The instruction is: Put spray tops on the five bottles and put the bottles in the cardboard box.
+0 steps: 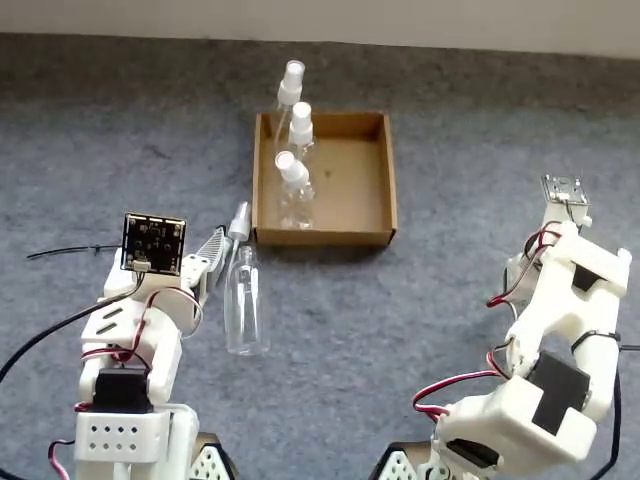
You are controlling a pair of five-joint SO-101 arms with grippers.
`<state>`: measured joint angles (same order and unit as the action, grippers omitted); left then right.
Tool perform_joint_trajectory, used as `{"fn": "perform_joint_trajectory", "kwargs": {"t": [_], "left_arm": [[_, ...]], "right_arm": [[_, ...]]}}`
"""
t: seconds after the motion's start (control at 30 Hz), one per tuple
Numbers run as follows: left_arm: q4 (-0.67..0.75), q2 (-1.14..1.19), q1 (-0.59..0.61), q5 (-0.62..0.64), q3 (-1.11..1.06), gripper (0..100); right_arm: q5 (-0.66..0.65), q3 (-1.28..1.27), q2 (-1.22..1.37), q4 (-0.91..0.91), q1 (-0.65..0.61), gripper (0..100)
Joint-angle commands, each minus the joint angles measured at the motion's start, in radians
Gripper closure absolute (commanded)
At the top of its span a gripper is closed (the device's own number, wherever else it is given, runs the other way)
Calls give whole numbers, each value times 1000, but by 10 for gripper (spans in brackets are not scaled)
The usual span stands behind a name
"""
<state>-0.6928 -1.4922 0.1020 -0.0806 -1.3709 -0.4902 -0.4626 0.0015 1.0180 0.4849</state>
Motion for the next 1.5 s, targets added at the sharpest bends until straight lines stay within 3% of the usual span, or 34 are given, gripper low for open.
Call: {"fn": "perform_joint_trajectory", "kwargs": {"t": [0.0,0.2,0.43,0.7,1.0,1.17,1.3,1.47], "left_arm": [[20,-13,-10,5,8,766],[18,-13,-8,5,8,766],[18,-13,-8,5,8,766],[20,-4,-8,8,16,766],[17,-1,8,8,48,766],[3,31,96,8,97,766],[-15,211,117,3,159,766],[-238,495,108,-54,420,766]], "right_arm": [[-9,8,-5,-15,-7,776],[-9,8,-5,-13,-7,868],[-9,15,-15,-4,-5,875],[20,193,-62,219,-62,875],[199,131,-429,254,-260,974],[209,-44,-697,251,-348,975],[209,-156,-932,251,-407,975],[247,-260,-1113,251,-550,975]]}}
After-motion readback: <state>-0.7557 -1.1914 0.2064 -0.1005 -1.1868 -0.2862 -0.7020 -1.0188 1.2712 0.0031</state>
